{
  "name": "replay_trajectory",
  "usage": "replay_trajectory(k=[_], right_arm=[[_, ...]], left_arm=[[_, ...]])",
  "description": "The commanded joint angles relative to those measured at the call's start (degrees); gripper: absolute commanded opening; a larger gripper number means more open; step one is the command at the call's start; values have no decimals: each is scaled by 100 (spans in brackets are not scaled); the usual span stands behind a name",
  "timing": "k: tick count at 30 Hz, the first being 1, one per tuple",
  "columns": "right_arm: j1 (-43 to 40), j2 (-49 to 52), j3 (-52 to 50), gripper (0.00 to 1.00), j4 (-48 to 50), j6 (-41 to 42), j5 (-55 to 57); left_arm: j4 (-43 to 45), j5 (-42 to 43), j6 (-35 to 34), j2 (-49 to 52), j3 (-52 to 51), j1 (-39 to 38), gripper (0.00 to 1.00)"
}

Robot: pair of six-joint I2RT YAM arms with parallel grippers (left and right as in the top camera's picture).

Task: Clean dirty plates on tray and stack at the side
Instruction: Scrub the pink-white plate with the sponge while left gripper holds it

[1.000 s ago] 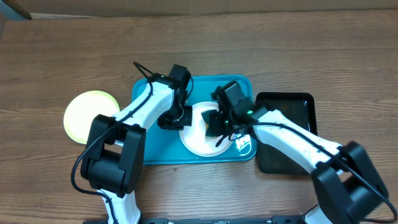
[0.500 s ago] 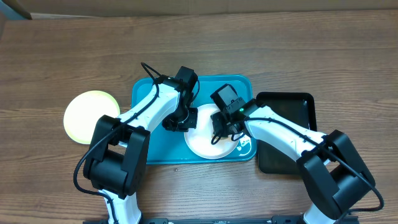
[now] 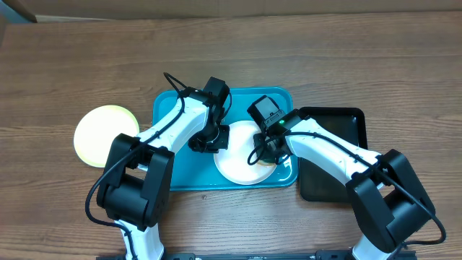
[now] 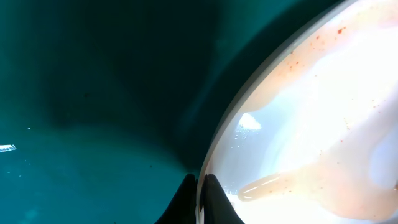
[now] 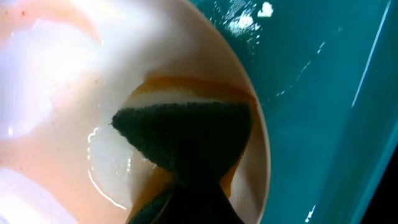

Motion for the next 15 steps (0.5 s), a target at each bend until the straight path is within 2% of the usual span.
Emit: replay_trajectory(k=[1, 3, 10, 13, 15], right_arm=[[-31, 105, -133, 4, -52, -33, -260], [-44, 105, -131, 4, 90, -31, -260], [-72, 105, -131, 6, 1513, -33, -354], [-13, 105, -131, 6, 1928, -186, -1266], [52, 105, -133, 6, 1746, -188, -1624]], left_arm=[[-22, -66, 63, 59, -42, -37, 4], [-22, -66, 63, 61, -42, -37, 4], [-35, -63, 61, 61, -42, -37, 4], [-39, -61, 61, 59, -42, -37, 4], [-37, -61, 61, 59, -42, -37, 4]])
